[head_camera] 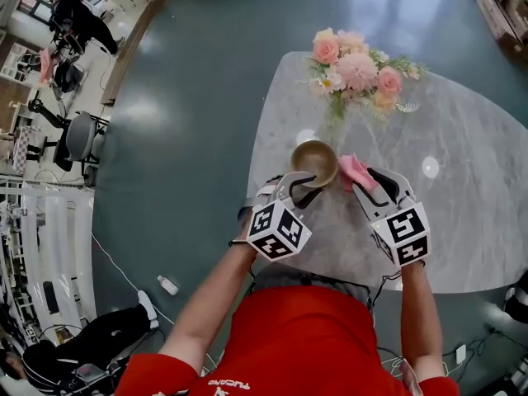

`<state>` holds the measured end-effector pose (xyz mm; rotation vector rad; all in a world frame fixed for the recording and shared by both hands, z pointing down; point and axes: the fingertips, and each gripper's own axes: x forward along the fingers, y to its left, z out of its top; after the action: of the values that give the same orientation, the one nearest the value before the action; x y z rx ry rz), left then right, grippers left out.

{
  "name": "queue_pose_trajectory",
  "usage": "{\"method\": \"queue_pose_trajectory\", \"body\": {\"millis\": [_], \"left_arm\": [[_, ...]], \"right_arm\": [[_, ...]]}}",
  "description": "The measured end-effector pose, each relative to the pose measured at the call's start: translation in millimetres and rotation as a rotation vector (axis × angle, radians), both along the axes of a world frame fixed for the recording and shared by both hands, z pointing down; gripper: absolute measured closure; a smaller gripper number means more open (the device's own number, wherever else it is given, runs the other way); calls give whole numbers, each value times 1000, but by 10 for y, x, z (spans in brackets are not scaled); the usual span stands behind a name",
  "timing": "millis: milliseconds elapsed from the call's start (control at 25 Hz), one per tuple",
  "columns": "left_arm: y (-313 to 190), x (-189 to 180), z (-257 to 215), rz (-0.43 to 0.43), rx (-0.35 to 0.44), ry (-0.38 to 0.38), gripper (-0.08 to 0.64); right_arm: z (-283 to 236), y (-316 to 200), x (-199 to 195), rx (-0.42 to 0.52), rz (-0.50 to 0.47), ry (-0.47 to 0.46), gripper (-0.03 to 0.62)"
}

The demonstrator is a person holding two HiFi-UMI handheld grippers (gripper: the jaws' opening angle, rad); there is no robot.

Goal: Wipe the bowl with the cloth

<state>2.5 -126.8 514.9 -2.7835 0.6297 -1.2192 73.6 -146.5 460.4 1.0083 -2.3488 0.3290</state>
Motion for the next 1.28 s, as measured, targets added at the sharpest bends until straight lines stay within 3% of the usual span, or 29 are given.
{"method": "queue_pose_trajectory", "body": {"millis": [200, 400, 600, 760, 1000, 1280], "left_arm": [[-25, -11, -502, -137, 18, 274, 468], [-4, -68, -1220, -208, 54, 567, 468], [35, -191, -1680, -284, 47, 785, 469], [109, -211, -1883, -280, 46, 851, 471], [209, -231, -2099, -255, 82, 878, 503], [284, -266, -2226, -241, 118, 883, 552]], "right_arm": [[-386, 115, -57, 63, 27, -178, 446], [-792, 280, -133, 112, 40, -326, 446], [-1131, 405, -205, 169, 30, -457, 446], [-1338, 525, -289, 210, -2, -526, 445], [-1608, 683, -391, 286, -48, -568, 448], [-1748, 766, -400, 373, -56, -536, 532]]}}
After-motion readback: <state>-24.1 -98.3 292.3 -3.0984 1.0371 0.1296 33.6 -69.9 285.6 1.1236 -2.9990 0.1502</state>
